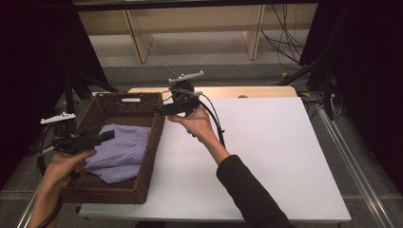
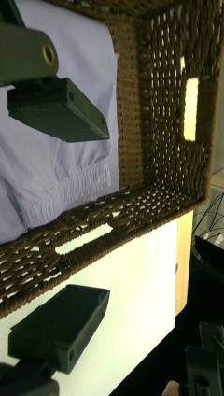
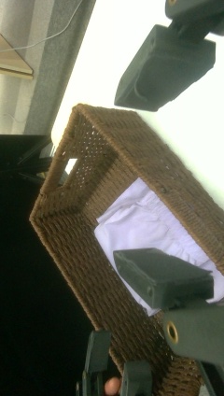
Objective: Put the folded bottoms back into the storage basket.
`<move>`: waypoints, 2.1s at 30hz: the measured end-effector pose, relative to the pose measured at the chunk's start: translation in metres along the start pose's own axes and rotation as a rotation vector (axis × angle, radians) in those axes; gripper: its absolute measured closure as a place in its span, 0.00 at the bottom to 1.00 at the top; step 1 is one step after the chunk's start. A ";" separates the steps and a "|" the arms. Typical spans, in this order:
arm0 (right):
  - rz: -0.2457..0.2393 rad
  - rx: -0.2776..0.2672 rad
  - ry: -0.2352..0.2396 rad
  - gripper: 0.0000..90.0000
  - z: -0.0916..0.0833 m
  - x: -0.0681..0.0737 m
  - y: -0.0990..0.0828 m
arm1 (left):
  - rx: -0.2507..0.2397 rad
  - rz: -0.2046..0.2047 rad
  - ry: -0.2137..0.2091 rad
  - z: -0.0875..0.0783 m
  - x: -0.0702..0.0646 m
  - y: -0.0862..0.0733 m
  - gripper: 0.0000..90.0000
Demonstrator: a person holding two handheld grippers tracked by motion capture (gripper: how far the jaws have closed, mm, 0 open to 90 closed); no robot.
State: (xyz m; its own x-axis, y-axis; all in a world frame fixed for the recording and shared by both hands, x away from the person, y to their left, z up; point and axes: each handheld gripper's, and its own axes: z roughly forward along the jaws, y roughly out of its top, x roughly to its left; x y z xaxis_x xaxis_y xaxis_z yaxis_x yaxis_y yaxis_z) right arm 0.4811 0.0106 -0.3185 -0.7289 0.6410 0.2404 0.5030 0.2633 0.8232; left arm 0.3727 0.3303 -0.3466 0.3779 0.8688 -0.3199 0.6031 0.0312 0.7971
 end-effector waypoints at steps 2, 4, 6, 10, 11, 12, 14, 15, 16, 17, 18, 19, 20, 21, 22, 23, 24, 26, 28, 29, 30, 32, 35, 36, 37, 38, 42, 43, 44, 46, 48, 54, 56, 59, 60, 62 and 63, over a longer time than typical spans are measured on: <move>0.002 -0.001 0.003 0.22 -0.004 -0.001 -0.003 | 0.000 0.008 -0.009 0.002 -0.004 0.000 0.20; -0.002 -0.010 0.006 0.21 -0.008 -0.002 -0.006 | -0.009 0.019 -0.012 0.004 -0.009 0.000 0.19; 0.000 -0.017 0.007 0.21 -0.013 -0.004 -0.009 | -0.019 0.024 -0.021 0.006 -0.013 0.000 0.19; 0.003 -0.037 0.013 0.20 -0.022 -0.007 -0.015 | -0.016 0.039 -0.030 0.010 -0.021 -0.002 0.18; 0.004 -0.039 0.012 0.20 -0.025 -0.008 -0.017 | -0.018 0.043 -0.034 0.012 -0.023 -0.002 0.18; 0.002 -0.045 0.014 0.20 -0.028 -0.009 -0.018 | -0.022 0.044 -0.043 0.013 -0.025 -0.003 0.18; 0.008 -0.055 0.022 0.20 -0.033 -0.010 -0.022 | -0.022 0.045 -0.064 0.017 -0.030 -0.004 0.18; 0.008 -0.061 0.021 0.20 -0.036 -0.011 -0.023 | -0.021 0.049 -0.069 0.020 -0.033 -0.005 0.18; 0.008 -0.066 0.021 0.20 -0.040 -0.012 -0.025 | -0.019 0.056 -0.072 0.021 -0.035 -0.006 0.18; 0.011 -0.071 0.023 0.20 -0.043 -0.013 -0.027 | -0.017 0.065 -0.075 0.023 -0.038 -0.006 0.18; 0.014 -0.077 0.023 0.20 -0.045 -0.014 -0.029 | -0.014 0.070 -0.079 0.025 -0.041 -0.007 0.18; 0.016 -0.080 0.020 0.20 -0.048 -0.015 -0.030 | -0.015 0.076 -0.082 0.026 -0.043 -0.007 0.18; 0.017 -0.082 0.017 0.20 -0.051 -0.016 -0.032 | -0.019 0.079 -0.083 0.026 -0.045 -0.007 0.18; 0.019 -0.087 0.016 0.20 -0.053 -0.017 -0.034 | -0.020 0.083 -0.088 0.027 -0.047 -0.007 0.18; 0.019 -0.091 0.014 0.20 -0.055 -0.019 -0.036 | -0.023 0.087 -0.091 0.027 -0.049 -0.008 0.18; 0.021 -0.094 0.011 0.21 -0.057 -0.020 -0.038 | -0.026 0.089 -0.094 0.028 -0.050 -0.008 0.18; 0.023 -0.094 0.007 0.21 -0.059 -0.021 -0.039 | -0.029 0.092 -0.096 0.028 -0.051 -0.008 0.18; 0.027 -0.101 0.004 0.21 -0.063 -0.024 -0.043 | -0.039 0.095 -0.099 0.029 -0.054 -0.009 0.18; 0.030 -0.105 -0.002 0.21 -0.067 -0.027 -0.047 | -0.046 0.095 -0.107 0.030 -0.056 -0.009 0.18; 0.031 -0.108 -0.006 0.21 -0.069 -0.028 -0.049 | -0.049 0.095 -0.111 0.030 -0.058 -0.010 0.18; 0.033 -0.112 -0.006 0.21 -0.071 -0.030 -0.051 | -0.052 0.098 -0.116 0.031 -0.059 -0.010 0.18; 0.037 -0.115 -0.012 0.21 -0.076 -0.032 -0.054 | -0.058 0.106 -0.122 0.032 -0.062 -0.011 0.18; 0.035 -0.124 -0.017 0.21 -0.081 -0.034 -0.058 | -0.062 0.111 -0.140 0.034 -0.068 -0.013 0.18; 0.032 -0.123 -0.018 0.21 -0.083 -0.034 -0.060 | -0.063 0.107 -0.149 0.035 -0.070 -0.013 0.18; 0.027 -0.121 -0.020 0.21 -0.085 -0.033 -0.062 | -0.066 0.107 -0.155 0.036 -0.072 -0.013 0.18; 0.029 -0.126 -0.015 0.21 -0.087 -0.033 -0.063 | -0.069 0.108 -0.159 0.036 -0.074 -0.014 0.18; 0.019 -0.133 -0.019 0.21 -0.095 -0.032 -0.070 | -0.074 0.116 -0.172 0.039 -0.082 -0.017 0.18; 0.013 -0.132 -0.024 0.21 -0.097 -0.031 -0.072 | -0.076 0.118 -0.176 0.040 -0.084 -0.018 0.18; 0.007 -0.134 -0.029 0.21 -0.098 -0.031 -0.074 | -0.079 0.117 -0.183 0.041 -0.086 -0.019 0.18; 0.004 -0.135 -0.032 0.21 -0.102 -0.031 -0.078 | -0.083 0.119 -0.197 0.043 -0.090 -0.020 0.18; 0.007 -0.142 -0.028 0.21 -0.105 -0.032 -0.083 | -0.083 0.124 -0.204 0.046 -0.093 -0.022 0.18; 0.005 -0.161 -0.030 0.21 -0.115 -0.031 -0.093 | -0.080 0.137 -0.226 0.051 -0.104 -0.027 0.18; -0.003 -0.161 -0.035 0.21 -0.118 -0.031 -0.096 | -0.081 0.119 -0.256 0.051 -0.107 -0.029 0.18; -0.006 -0.162 -0.034 0.21 -0.121 -0.031 -0.100 | -0.089 0.115 -0.279 0.052 -0.111 -0.030 0.18; -0.007 -0.161 -0.035 0.21 -0.122 -0.031 -0.101 | -0.087 0.120 -0.281 0.052 -0.113 -0.030 0.18; -0.010 -0.163 -0.037 0.21 -0.124 -0.031 -0.104 | -0.089 0.126 -0.284 0.052 -0.116 -0.032 0.18; -0.010 -0.163 -0.038 0.21 -0.125 -0.031 -0.105 | -0.089 0.129 -0.286 0.052 -0.117 -0.032 0.18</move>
State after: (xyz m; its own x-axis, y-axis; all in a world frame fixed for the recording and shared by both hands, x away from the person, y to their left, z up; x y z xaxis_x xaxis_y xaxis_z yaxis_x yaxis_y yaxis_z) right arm 0.3925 -0.1271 -0.3480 -0.7142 0.6663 0.2147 0.4114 0.1513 0.8988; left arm 0.3460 0.2019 -0.3616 0.6367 0.6948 -0.3345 0.4786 -0.0160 0.8779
